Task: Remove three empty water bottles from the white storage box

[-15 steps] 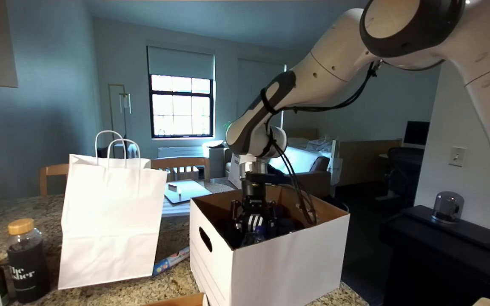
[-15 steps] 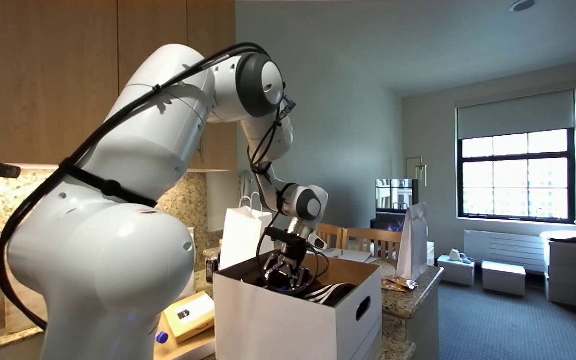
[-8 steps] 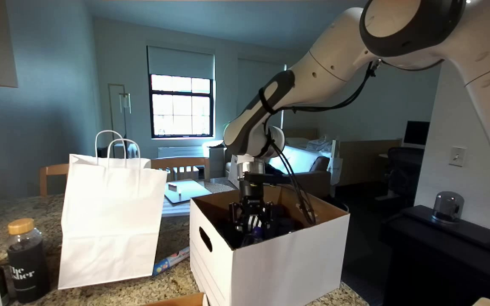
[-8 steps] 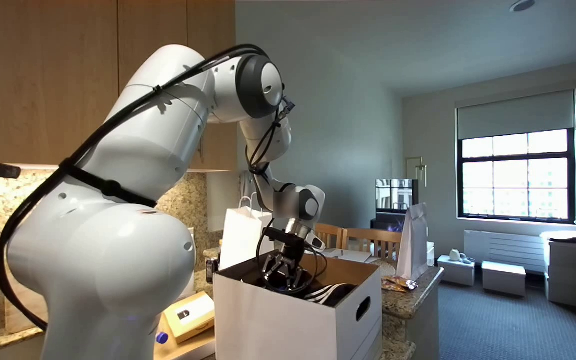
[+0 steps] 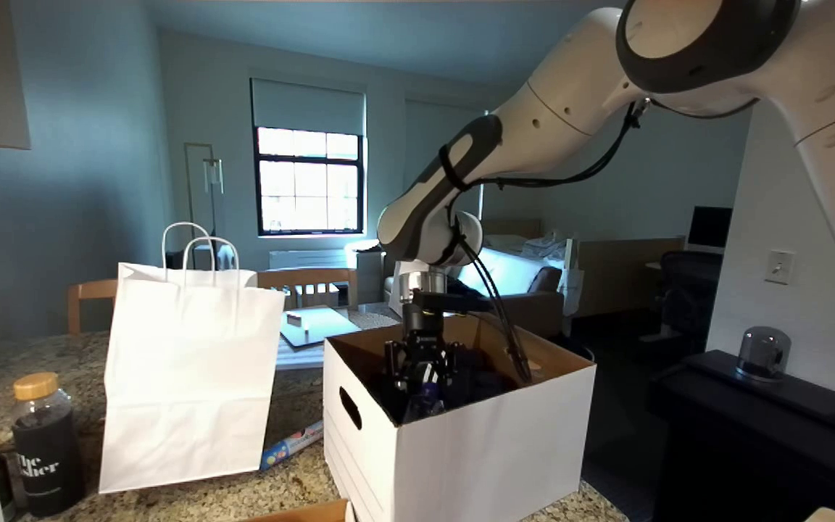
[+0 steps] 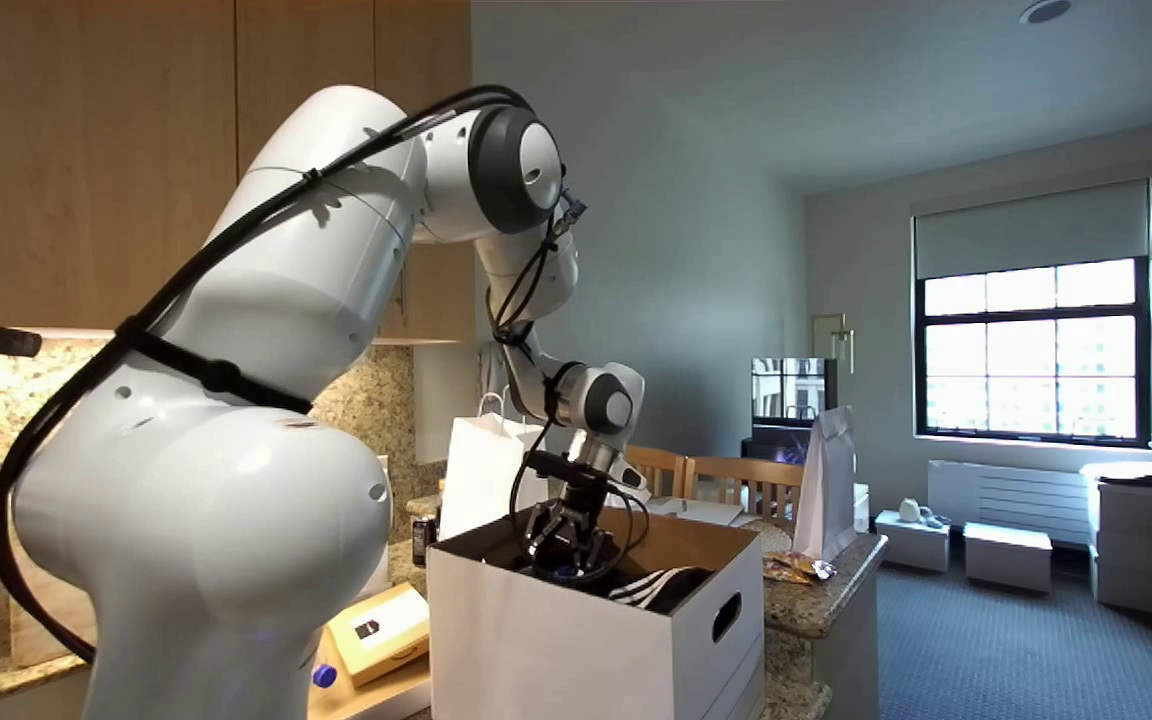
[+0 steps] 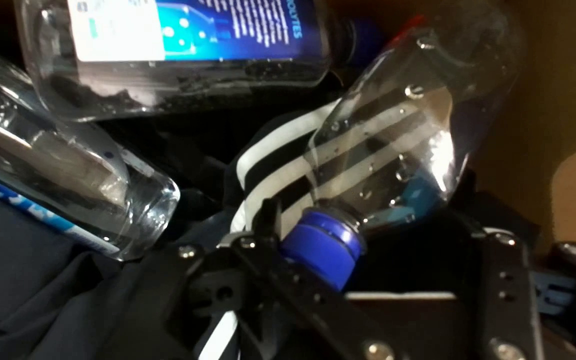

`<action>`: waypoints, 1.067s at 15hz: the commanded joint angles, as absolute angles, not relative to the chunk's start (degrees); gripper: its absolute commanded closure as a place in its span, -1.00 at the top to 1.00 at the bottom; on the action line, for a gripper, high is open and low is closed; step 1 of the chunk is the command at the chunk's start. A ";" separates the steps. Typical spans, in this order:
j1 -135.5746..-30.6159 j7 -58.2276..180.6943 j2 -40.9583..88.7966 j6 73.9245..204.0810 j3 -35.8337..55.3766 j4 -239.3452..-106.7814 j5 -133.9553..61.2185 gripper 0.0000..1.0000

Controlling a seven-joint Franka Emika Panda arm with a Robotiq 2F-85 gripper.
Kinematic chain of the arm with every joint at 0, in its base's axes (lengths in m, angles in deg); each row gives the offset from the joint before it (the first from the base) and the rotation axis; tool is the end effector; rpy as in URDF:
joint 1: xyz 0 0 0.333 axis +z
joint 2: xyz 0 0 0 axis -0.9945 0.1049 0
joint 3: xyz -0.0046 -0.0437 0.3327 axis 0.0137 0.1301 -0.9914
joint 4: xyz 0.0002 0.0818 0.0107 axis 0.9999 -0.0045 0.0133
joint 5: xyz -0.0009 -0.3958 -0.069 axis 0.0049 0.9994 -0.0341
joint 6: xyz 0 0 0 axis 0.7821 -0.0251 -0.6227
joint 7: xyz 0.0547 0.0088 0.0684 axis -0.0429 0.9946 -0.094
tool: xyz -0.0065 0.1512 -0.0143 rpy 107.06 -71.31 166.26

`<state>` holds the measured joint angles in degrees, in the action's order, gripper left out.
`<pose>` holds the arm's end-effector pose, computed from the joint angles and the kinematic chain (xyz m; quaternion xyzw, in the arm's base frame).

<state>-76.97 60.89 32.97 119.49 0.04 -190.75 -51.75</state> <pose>0.5646 0.1501 0.2077 -0.9779 -0.0092 0.1915 0.0830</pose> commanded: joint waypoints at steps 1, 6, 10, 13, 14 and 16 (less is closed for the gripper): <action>-77.42 58.06 29.14 121.20 -0.95 -192.25 -51.84 0.02; -78.98 56.66 25.78 121.74 -1.28 -189.63 -55.80 0.02; -80.83 57.37 24.35 122.22 -0.42 -185.42 -60.10 0.02; -81.62 57.57 24.62 121.54 0.33 -184.61 -60.17 0.02; -81.79 57.86 25.28 120.27 0.55 -184.74 -59.66 0.02; -81.51 58.81 26.03 118.76 1.18 -186.04 -58.33 0.02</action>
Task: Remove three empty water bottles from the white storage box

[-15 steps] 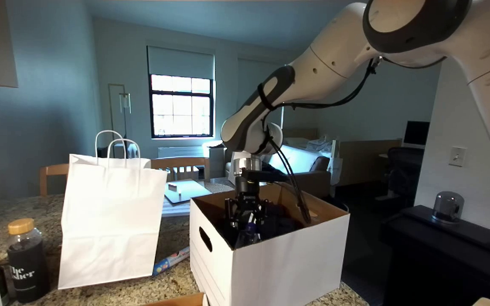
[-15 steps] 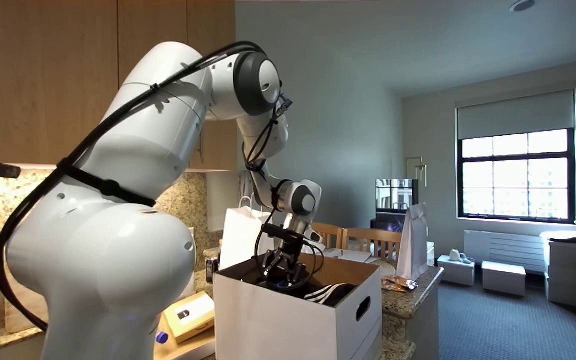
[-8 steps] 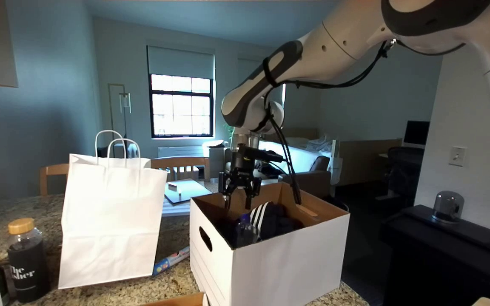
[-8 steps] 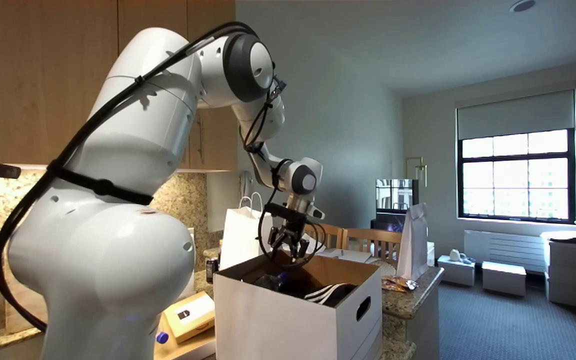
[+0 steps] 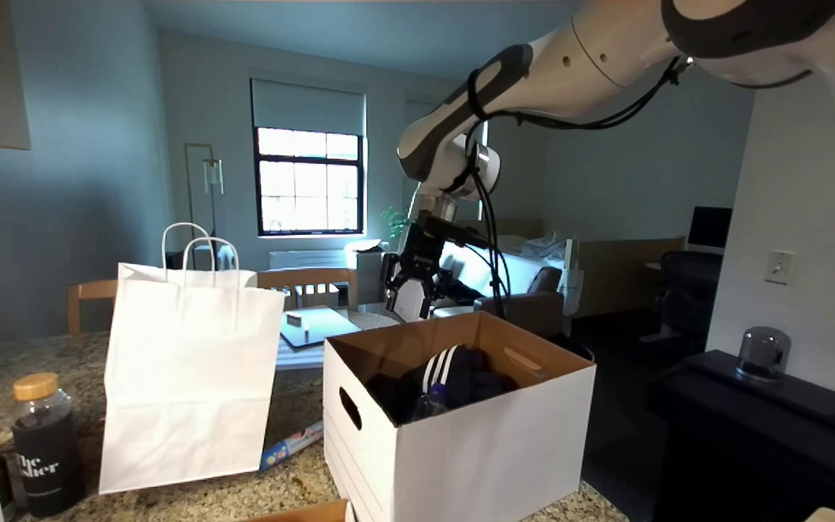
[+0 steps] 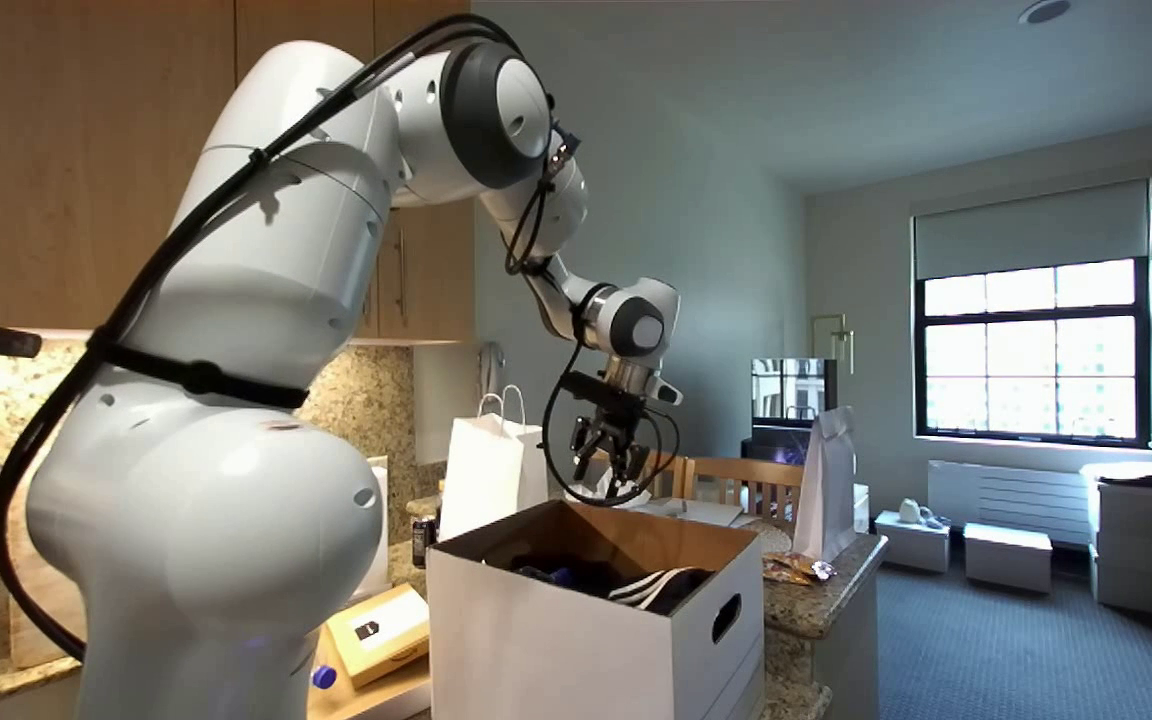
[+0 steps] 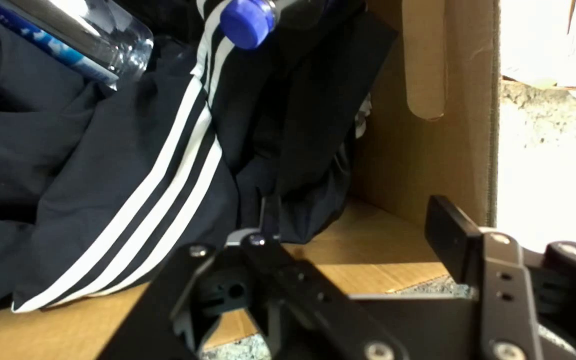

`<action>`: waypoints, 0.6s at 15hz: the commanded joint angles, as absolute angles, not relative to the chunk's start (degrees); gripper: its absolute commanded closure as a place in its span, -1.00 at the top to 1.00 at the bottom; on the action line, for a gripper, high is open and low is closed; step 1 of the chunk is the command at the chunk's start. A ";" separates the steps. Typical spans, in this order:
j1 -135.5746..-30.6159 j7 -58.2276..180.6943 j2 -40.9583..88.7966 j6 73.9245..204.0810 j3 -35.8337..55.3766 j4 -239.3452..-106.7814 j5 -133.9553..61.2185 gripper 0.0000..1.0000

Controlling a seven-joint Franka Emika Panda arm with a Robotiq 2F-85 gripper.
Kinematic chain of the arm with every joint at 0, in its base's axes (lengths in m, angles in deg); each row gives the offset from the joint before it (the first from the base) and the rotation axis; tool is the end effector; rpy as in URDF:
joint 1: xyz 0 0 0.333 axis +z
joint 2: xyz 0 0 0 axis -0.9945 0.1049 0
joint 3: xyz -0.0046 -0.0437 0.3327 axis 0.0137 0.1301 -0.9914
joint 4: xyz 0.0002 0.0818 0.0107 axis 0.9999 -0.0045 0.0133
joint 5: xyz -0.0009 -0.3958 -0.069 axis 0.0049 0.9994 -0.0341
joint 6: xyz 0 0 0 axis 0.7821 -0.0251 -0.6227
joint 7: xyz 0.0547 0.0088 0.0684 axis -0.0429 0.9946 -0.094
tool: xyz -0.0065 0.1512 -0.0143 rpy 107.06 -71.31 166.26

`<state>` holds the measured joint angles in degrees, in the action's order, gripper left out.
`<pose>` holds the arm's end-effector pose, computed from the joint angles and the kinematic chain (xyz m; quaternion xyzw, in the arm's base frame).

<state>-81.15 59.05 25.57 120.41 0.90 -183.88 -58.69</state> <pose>0.6277 0.1154 0.3390 -0.9852 0.0365 0.0603 0.1561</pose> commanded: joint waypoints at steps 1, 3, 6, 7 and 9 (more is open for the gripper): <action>-81.43 58.86 26.48 118.25 1.40 -186.71 -58.10 0.02; -81.82 58.09 27.76 116.80 1.33 -187.08 -59.21 0.88; -82.40 57.20 30.25 115.16 0.85 -186.19 -60.96 1.00; -82.23 57.37 30.86 114.57 0.87 -186.01 -60.69 1.00; -81.72 57.04 32.12 111.87 0.77 -185.79 -59.19 1.00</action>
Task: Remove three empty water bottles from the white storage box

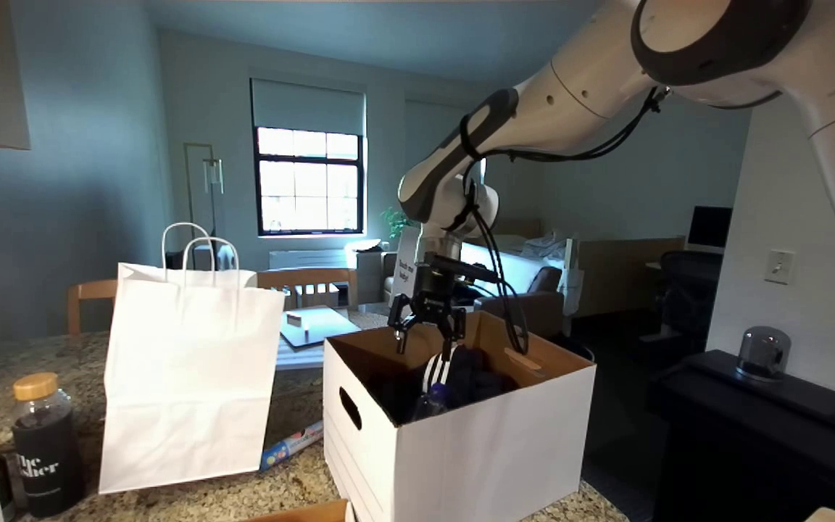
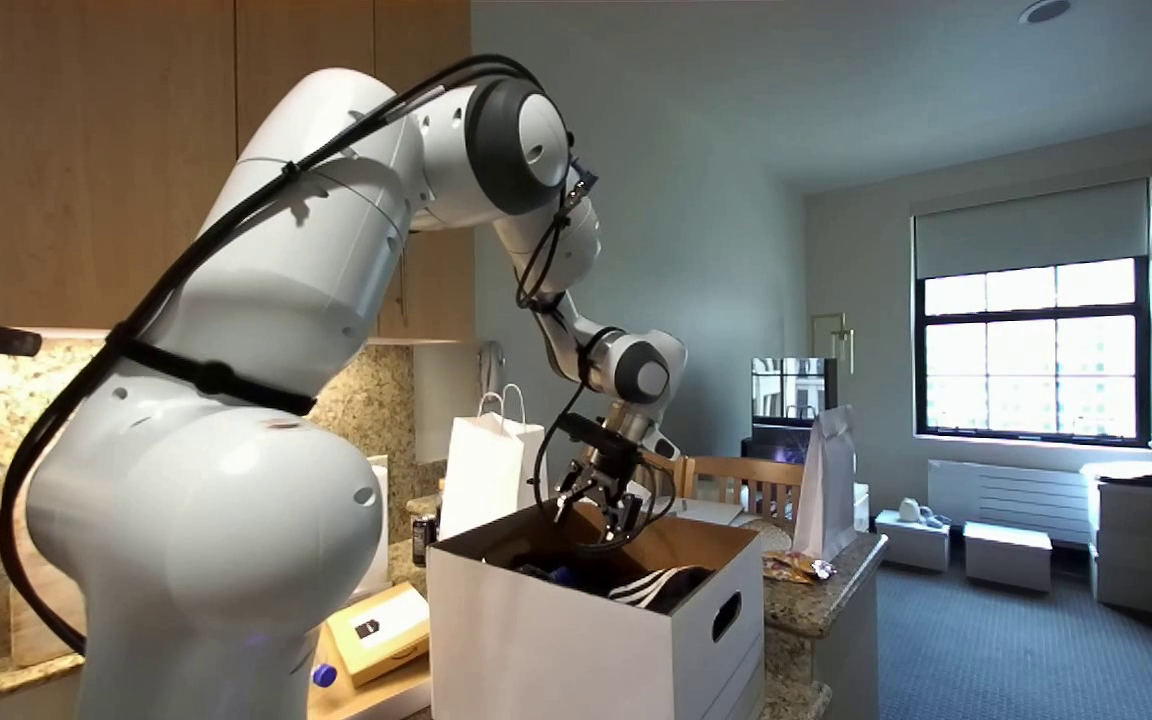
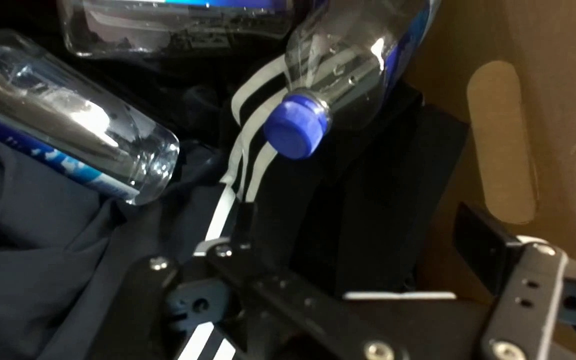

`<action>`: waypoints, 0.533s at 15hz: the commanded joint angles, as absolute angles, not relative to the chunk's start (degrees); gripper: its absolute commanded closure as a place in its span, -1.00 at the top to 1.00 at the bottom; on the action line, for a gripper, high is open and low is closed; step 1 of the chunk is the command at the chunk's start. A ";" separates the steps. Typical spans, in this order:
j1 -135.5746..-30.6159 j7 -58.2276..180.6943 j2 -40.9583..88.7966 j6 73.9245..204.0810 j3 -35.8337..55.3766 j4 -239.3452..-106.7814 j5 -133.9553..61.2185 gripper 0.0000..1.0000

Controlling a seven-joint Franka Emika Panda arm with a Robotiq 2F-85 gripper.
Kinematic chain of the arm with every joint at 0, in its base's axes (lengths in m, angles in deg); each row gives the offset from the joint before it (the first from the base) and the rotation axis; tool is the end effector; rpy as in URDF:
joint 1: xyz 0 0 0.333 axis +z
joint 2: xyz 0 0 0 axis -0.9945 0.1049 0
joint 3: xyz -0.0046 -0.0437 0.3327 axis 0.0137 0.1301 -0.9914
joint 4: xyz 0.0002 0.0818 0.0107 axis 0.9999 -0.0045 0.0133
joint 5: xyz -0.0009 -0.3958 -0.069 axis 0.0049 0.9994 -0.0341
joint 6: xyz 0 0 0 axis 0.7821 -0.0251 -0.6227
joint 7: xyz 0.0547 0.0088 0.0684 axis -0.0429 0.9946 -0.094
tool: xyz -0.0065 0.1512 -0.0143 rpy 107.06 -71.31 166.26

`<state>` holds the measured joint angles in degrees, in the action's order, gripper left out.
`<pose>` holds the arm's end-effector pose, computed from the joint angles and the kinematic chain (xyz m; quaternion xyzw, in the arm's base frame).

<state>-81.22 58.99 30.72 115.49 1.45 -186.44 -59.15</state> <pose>0.5973 0.1108 0.2602 -0.9732 0.0465 0.1673 0.1509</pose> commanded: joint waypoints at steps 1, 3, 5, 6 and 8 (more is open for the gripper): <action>-81.28 57.03 32.60 111.16 0.76 -186.19 -58.27 1.00; -80.66 57.09 33.47 111.26 0.72 -187.08 -57.32 1.00; -80.27 57.29 34.15 112.94 0.56 -187.71 -57.27 1.00; -80.13 57.46 34.61 113.14 0.53 -187.61 -57.19 1.00; -79.82 57.87 35.72 112.08 0.52 -187.05 -56.89 1.00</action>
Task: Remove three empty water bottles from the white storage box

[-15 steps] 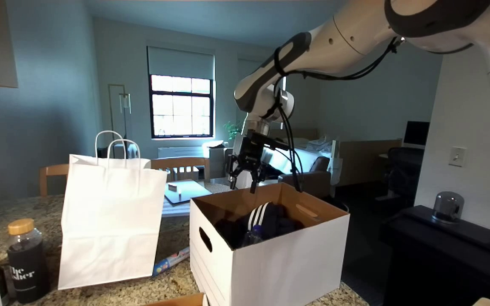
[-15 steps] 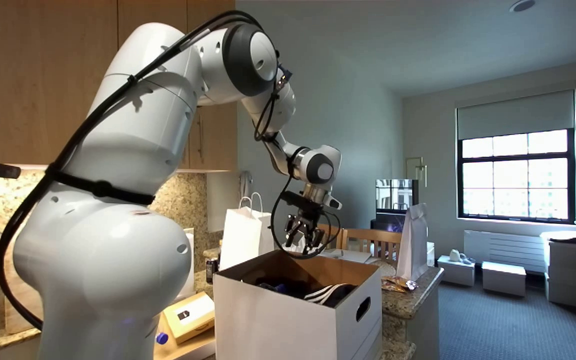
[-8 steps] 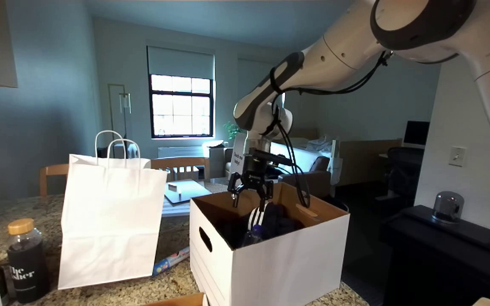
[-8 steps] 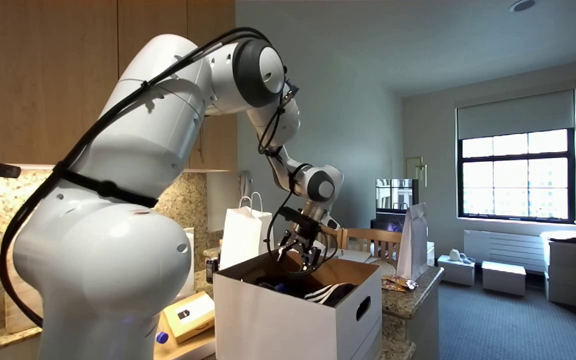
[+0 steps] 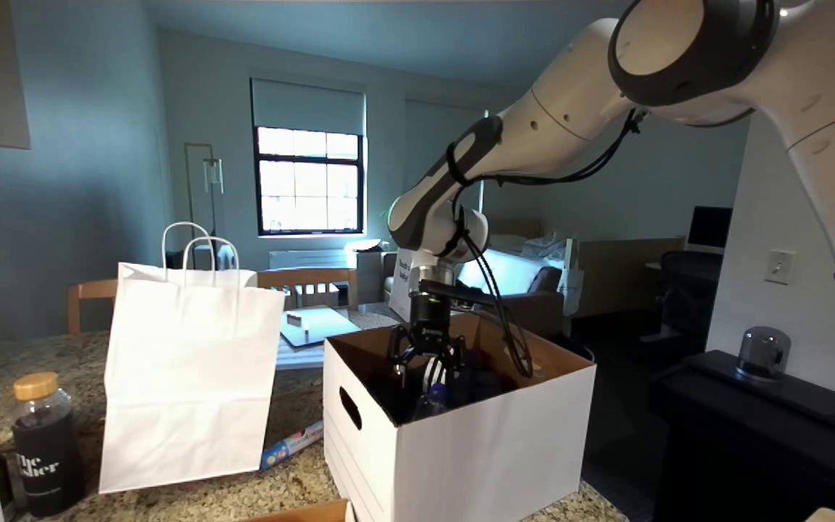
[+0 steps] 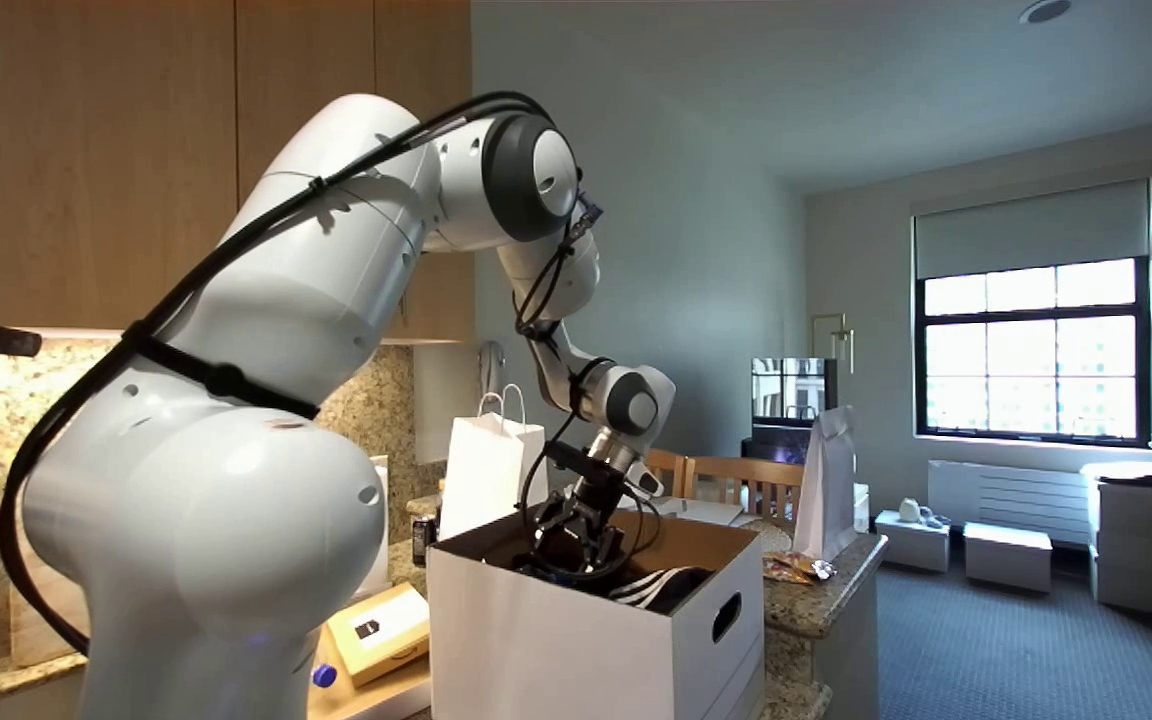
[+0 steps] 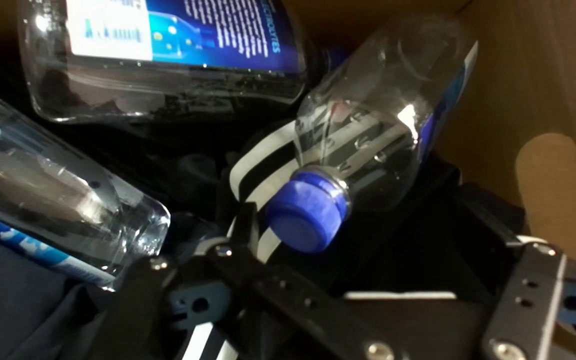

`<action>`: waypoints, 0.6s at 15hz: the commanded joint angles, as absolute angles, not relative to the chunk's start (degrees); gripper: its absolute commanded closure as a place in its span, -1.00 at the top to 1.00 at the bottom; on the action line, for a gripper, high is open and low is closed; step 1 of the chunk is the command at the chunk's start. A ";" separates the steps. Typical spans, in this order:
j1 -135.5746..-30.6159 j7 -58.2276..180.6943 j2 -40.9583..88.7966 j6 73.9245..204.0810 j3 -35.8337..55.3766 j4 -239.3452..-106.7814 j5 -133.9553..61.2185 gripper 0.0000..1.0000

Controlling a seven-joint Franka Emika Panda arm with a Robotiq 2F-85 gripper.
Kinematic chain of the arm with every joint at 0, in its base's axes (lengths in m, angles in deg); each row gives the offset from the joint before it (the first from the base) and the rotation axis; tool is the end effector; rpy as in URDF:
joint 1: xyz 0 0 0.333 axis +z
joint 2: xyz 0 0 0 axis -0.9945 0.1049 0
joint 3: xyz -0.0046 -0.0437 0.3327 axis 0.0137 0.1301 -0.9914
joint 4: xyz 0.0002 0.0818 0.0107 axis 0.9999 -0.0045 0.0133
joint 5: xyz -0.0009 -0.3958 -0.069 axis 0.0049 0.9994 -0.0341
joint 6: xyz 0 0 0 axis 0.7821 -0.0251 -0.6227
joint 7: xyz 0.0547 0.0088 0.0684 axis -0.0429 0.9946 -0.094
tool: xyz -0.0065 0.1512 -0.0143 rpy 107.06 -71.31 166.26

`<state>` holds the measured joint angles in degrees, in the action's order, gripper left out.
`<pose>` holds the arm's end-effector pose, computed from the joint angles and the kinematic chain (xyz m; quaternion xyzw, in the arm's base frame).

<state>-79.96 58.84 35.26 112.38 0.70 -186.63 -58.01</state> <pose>0.5747 0.1297 0.2109 -0.9617 0.0256 0.2354 0.1380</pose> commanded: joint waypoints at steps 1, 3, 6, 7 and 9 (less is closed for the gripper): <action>-79.57 57.65 35.89 112.32 0.45 -187.32 -56.44 1.00; -79.39 57.45 36.29 112.35 0.32 -187.25 -55.64 0.50; -79.04 57.77 36.43 113.32 0.22 -186.84 -55.44 0.20; -78.99 57.74 36.37 113.58 0.15 -186.64 -55.55 0.06; -78.95 57.63 36.16 114.11 -0.16 -186.03 -55.85 -0.15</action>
